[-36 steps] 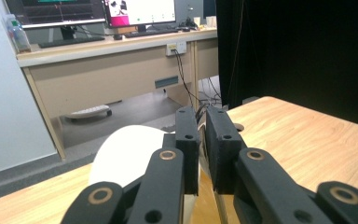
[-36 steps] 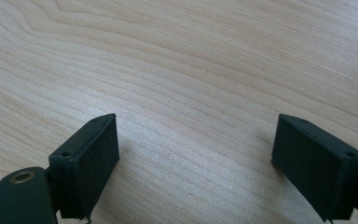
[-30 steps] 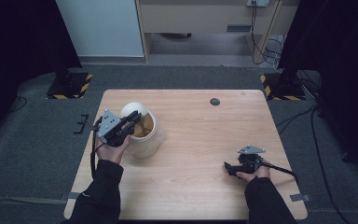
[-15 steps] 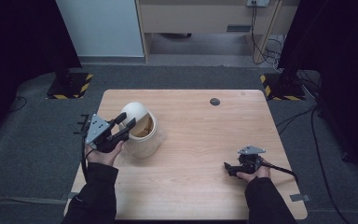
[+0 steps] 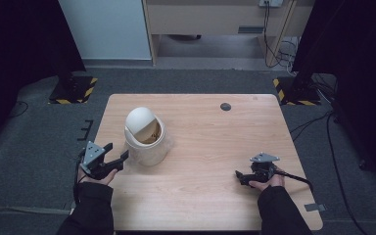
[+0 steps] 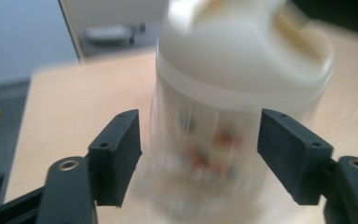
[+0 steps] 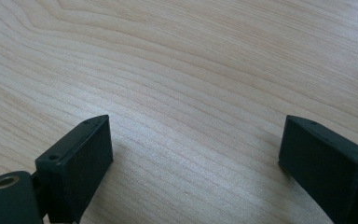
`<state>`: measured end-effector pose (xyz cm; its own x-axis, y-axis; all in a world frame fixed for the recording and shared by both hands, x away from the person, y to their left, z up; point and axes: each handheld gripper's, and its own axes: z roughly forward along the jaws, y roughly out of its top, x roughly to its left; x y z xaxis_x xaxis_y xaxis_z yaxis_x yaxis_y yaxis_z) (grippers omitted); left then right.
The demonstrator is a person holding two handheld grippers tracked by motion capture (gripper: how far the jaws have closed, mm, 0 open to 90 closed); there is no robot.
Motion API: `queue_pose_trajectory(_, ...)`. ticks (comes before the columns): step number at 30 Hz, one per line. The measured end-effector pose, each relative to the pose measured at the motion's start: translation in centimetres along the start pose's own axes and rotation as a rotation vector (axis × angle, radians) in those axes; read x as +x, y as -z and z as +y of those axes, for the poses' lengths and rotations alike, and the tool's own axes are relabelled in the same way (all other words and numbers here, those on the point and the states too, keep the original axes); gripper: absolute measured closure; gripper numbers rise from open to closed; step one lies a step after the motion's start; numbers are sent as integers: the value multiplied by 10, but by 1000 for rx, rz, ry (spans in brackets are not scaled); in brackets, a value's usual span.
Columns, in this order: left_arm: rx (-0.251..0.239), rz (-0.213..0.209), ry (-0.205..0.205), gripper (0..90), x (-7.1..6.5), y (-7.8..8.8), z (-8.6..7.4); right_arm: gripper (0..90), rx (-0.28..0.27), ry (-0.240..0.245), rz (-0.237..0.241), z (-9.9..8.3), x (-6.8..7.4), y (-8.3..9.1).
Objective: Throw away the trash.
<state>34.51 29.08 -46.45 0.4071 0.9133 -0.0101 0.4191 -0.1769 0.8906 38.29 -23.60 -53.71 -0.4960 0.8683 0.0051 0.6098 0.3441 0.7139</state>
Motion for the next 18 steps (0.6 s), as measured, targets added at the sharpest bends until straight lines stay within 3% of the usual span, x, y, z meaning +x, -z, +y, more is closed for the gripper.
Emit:
queue_pose_trajectory(1, 74, 1, 4, 269, 5, -6, -8, 95, 0, 0, 0, 0, 0, 0)
queue_pose_trajectory(3, 91, -1, 12, 250, 6, -9, -10, 91, -2, 1, 1, 0, 0, 0)
queue_pose_trajectory(4, 137, -11, 29, 242, 9, -14, -15, 89, -3, 2, 3, 0, 0, 0)
queue_pose_trajectory(10, 284, -20, 51, 187, 16, -30, -31, 75, -3, 5, 11, -1, -2, -1)
queue_pose_trajectory(18, 376, -4, 34, 123, 20, -36, -40, 56, -4, 12, 19, -1, -7, -1)
